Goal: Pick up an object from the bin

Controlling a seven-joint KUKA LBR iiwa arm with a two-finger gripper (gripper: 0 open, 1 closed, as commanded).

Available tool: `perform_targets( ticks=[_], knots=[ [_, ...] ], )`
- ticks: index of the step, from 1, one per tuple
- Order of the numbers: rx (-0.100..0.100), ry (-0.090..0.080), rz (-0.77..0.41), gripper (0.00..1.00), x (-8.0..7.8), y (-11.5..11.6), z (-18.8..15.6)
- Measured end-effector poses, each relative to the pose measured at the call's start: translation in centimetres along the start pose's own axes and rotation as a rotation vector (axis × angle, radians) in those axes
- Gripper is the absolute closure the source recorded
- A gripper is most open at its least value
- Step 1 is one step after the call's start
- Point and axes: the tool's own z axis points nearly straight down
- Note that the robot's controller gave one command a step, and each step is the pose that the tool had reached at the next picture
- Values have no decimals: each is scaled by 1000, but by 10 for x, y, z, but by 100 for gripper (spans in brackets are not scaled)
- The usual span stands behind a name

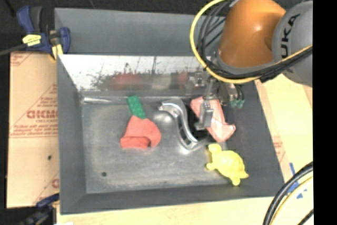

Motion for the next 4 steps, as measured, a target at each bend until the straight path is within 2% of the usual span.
perform_targets(
  ticks=[1, 2, 3, 4],
  knots=[
    [-5, 4, -57, 0, 3, 22, 39],
    [-2, 1, 109, 0, 21, 36, 60],
    [-1, 3, 6, 0, 21, 84, 48],
    [-6, -8, -44, 0, 18, 107, 73]
  ],
)
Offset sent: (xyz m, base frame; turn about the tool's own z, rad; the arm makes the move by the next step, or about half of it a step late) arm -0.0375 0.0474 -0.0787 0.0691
